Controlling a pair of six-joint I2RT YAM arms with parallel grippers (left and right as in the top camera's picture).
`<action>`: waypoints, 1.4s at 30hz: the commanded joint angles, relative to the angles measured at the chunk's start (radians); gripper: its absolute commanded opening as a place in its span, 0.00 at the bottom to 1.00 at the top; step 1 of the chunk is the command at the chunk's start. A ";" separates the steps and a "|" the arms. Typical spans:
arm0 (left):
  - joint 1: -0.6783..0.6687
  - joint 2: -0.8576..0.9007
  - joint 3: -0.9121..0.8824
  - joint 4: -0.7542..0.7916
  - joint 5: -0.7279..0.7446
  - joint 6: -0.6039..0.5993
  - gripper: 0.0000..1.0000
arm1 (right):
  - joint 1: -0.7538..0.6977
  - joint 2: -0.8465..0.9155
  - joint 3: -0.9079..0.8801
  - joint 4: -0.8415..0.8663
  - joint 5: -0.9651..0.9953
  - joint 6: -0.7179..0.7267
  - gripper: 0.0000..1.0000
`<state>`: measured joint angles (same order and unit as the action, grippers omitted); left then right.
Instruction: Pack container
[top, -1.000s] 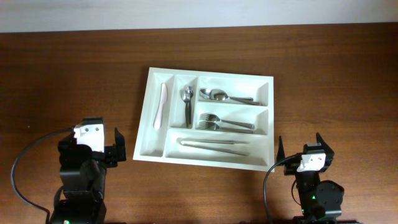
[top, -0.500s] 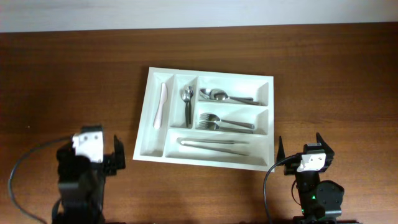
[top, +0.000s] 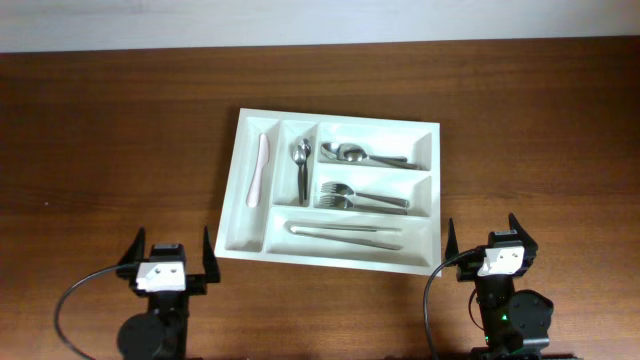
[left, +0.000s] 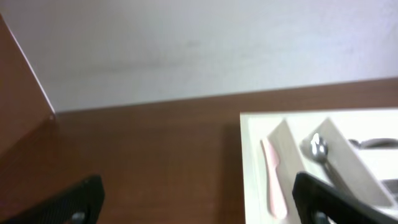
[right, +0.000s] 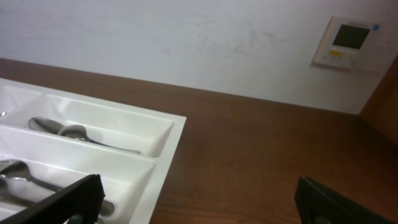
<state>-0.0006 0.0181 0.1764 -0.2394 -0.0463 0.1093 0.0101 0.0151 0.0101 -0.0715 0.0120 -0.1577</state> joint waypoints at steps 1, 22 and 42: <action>-0.005 -0.013 -0.140 0.132 0.022 0.012 0.99 | 0.008 -0.007 -0.005 -0.008 0.019 0.009 0.99; -0.006 -0.013 -0.167 0.157 0.032 0.045 0.99 | 0.008 -0.007 -0.005 -0.007 0.019 0.009 0.99; -0.006 -0.013 -0.167 0.157 0.032 0.045 0.99 | 0.008 -0.007 -0.005 -0.008 0.019 0.009 0.99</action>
<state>-0.0006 0.0147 0.0185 -0.0845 -0.0288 0.1387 0.0101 0.0151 0.0101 -0.0719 0.0120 -0.1562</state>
